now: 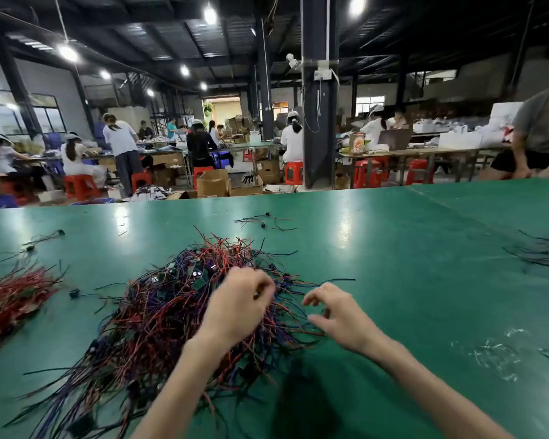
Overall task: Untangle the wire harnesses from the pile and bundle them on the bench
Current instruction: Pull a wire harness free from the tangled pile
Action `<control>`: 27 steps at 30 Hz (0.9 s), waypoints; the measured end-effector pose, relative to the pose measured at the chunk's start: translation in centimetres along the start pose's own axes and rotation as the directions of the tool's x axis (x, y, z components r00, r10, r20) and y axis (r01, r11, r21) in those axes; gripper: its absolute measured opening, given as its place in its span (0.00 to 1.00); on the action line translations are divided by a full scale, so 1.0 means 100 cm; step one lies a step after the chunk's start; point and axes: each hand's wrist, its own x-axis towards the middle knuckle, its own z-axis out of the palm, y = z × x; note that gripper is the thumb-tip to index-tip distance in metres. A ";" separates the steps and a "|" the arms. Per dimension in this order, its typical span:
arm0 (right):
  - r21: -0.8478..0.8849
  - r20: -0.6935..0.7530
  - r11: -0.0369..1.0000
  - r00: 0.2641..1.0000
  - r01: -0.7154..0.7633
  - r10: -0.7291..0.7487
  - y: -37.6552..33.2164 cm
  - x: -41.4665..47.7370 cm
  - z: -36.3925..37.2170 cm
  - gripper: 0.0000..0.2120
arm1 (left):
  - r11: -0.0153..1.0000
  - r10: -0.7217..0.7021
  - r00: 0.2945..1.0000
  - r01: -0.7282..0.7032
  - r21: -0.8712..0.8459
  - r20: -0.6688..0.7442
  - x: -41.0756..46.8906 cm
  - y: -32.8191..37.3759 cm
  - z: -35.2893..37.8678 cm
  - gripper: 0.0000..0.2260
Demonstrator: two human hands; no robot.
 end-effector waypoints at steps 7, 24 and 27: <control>-0.301 0.048 0.929 0.970 -0.214 0.239 0.037 0.012 0.038 0.20 | 0.945 -0.004 0.931 -0.116 0.307 0.365 -0.015 -0.025 0.054 0.15; 0.440 -0.618 0.821 0.541 -0.363 0.570 0.081 0.006 -0.023 0.03 | 0.914 -0.040 0.942 -0.100 0.393 0.333 -0.040 -0.014 0.084 0.20; 0.790 -0.338 0.573 0.623 -0.220 0.706 0.073 0.010 -0.021 0.02 | 0.919 -0.029 0.919 -0.130 0.372 0.393 -0.042 -0.015 0.085 0.20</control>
